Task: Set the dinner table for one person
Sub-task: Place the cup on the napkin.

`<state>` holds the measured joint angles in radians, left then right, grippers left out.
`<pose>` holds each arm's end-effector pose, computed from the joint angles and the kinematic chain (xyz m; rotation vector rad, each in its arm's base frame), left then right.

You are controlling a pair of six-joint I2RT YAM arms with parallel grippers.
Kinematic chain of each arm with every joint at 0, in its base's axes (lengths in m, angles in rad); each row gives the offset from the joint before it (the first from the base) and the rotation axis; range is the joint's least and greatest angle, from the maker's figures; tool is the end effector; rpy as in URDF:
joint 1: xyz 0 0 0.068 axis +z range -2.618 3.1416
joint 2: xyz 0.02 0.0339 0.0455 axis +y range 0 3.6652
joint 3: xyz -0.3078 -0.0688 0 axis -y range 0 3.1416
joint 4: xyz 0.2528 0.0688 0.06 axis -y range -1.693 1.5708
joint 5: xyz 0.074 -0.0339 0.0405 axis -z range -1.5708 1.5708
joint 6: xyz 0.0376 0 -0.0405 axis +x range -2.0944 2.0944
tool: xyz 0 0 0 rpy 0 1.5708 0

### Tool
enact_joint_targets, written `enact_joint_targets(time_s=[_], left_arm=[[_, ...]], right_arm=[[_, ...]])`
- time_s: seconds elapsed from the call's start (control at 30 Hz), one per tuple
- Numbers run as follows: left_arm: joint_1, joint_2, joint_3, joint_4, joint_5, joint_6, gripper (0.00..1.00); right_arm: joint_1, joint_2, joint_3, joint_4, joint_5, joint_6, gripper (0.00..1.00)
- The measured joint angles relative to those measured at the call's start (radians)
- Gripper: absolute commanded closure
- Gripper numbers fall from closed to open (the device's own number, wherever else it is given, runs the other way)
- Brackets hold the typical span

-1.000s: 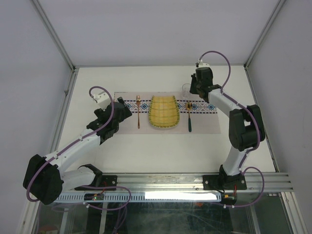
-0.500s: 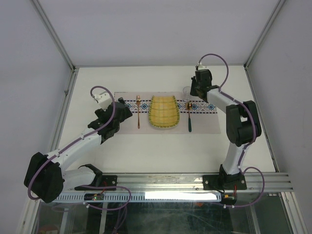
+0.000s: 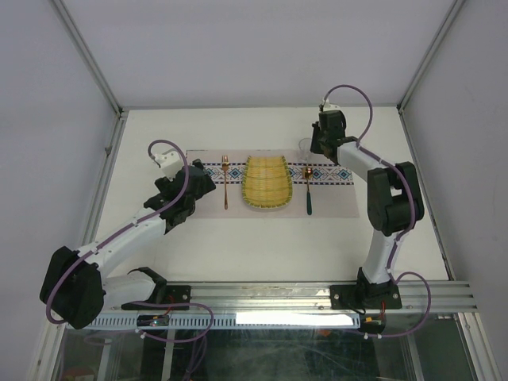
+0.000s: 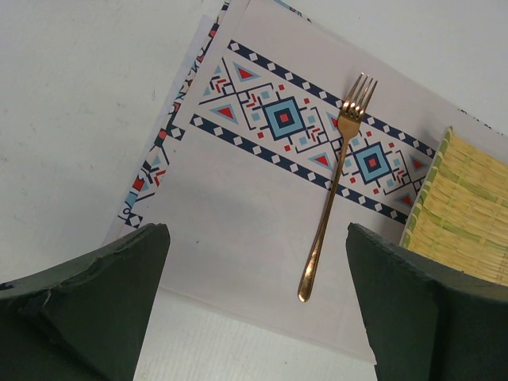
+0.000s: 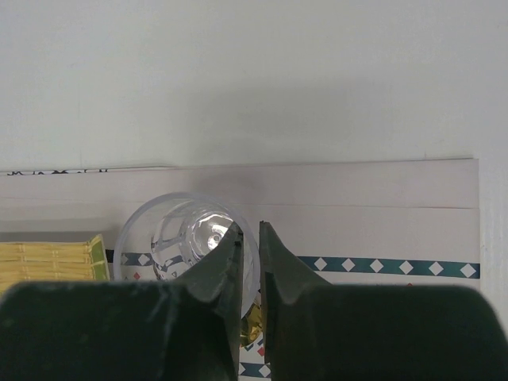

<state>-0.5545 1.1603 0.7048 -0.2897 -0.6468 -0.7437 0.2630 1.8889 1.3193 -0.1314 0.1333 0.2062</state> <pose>0.2049 -0.1003 0.2679 -0.5100 2.0810 0.0048 0.4325 0.1113 0.2483 0.0059 2.2662 0.0976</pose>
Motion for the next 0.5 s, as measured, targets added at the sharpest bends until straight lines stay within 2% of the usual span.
enact_joint_targets(time_s=[0.5], left_arm=[[0.000,0.013,0.000,0.001,-0.001,0.000,0.01]], right_arm=[[-0.008,0.021,0.020,-0.001,0.000,-0.014,1.00]])
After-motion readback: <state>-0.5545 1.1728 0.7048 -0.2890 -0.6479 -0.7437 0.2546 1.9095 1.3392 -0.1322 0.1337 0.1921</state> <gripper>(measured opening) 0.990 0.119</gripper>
